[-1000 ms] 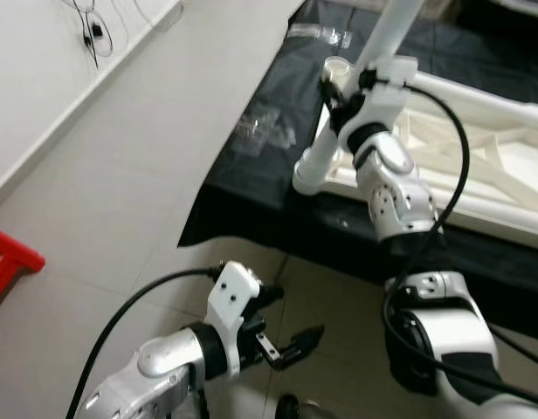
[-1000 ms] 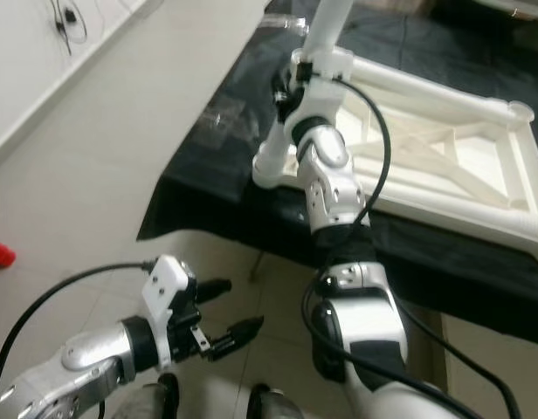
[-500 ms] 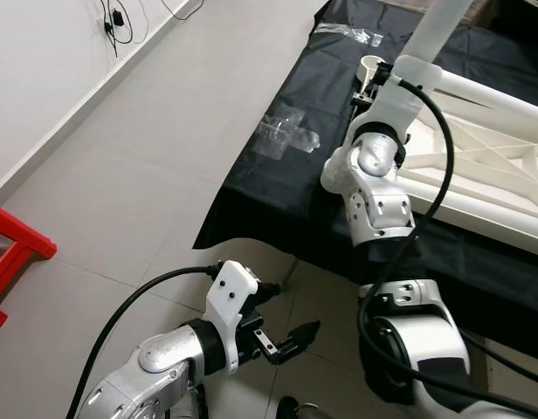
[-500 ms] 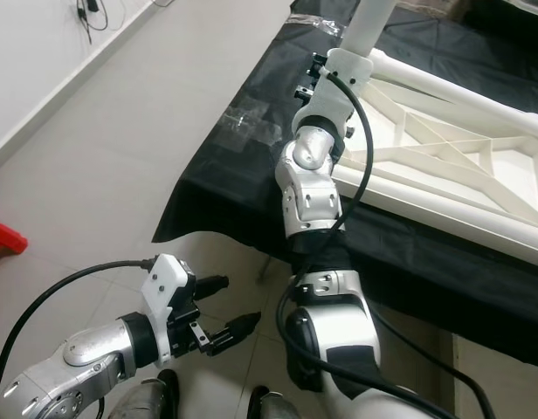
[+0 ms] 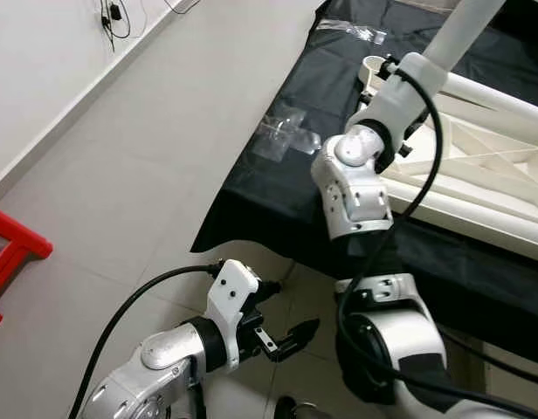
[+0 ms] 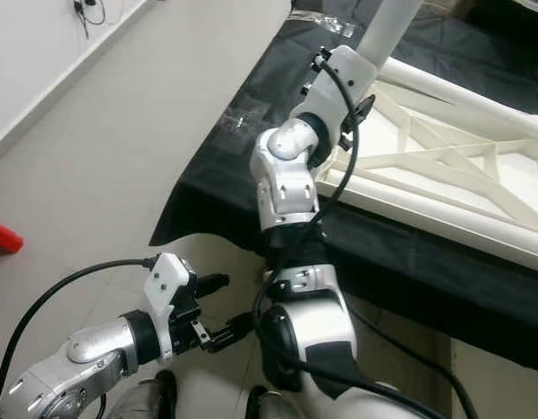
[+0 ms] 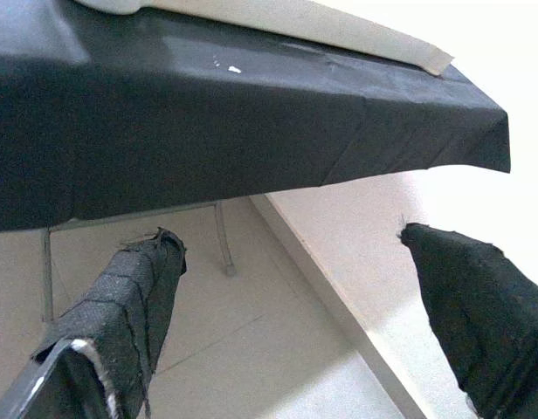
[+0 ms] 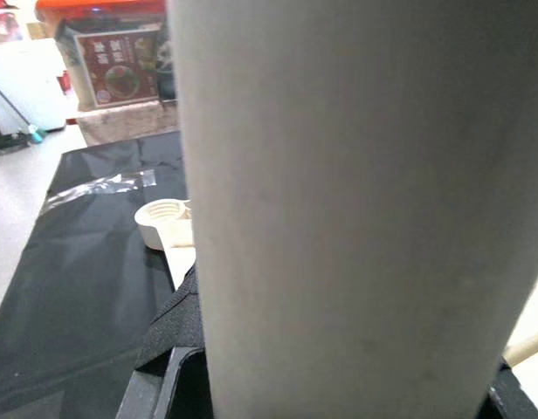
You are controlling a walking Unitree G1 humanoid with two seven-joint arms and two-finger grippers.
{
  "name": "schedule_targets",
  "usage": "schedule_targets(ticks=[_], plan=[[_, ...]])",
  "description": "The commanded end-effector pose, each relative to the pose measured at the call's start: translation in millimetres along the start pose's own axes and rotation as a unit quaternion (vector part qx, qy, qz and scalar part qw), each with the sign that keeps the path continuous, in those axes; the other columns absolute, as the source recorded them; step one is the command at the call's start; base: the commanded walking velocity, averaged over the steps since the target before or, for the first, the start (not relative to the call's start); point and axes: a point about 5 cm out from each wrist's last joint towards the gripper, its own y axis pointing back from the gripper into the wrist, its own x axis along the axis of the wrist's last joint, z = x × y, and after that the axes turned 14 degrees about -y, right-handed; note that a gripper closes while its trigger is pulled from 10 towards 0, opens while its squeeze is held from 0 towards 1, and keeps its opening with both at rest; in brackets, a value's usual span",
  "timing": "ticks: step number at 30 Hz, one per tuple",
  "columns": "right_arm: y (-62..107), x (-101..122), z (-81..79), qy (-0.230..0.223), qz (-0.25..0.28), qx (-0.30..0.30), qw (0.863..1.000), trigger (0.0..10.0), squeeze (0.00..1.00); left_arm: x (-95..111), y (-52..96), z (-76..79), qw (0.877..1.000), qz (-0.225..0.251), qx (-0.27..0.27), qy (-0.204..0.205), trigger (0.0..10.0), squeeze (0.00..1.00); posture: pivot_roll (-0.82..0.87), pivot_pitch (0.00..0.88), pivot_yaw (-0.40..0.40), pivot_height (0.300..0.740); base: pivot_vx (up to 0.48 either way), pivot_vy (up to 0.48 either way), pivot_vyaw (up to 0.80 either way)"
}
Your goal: Building children table
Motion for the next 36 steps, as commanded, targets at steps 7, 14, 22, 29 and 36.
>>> schedule_targets(ticks=[7, 14, 22, 29, 36], plan=[[0.8, 29.6, -2.8, -0.002, 0.085, 0.182, 0.980, 10.0, 0.00, -9.2, -3.2, -1.0, 1.000, -0.006, 0.013, 0.016, 10.0, 0.00, 0.10, 0.230, -0.090, 0.740, 0.000, 0.000, 0.00], [9.8, 59.2, 6.9, -0.014, 0.168, 0.292, 0.941, 10.0, 0.00, -11.3, -5.0, -4.3, 1.000, -0.005, 0.023, 0.014, 10.0, 0.00, 0.09, 0.214, -0.087, 0.740, 0.000, 0.000, 0.00], [11.1, 50.6, 31.0, -0.009, 0.153, 0.330, 0.931, 10.0, 0.00, -11.1, -6.1, -11.7, 0.998, -0.002, 0.055, 0.004, 10.0, 0.00, 0.10, 0.198, -0.084, 0.740, 0.000, 0.000, -0.20], [6.9, 44.7, 41.2, -0.001, 0.134, 0.331, 0.934, 10.0, 0.00, -6.6, -6.2, -30.2, 0.993, 0.007, 0.116, -0.009, 10.0, 0.00, 0.09, 0.189, -0.082, 0.740, 0.000, 0.000, -0.46], [6.8, 44.8, 44.8, -0.004, 0.128, 0.347, 0.929, 10.0, 0.00, 7.5, -3.3, -61.2, 0.981, 0.029, 0.189, -0.030, 10.0, 0.00, 0.10, 0.182, -0.084, 0.740, 0.373, 0.000, 0.00]])
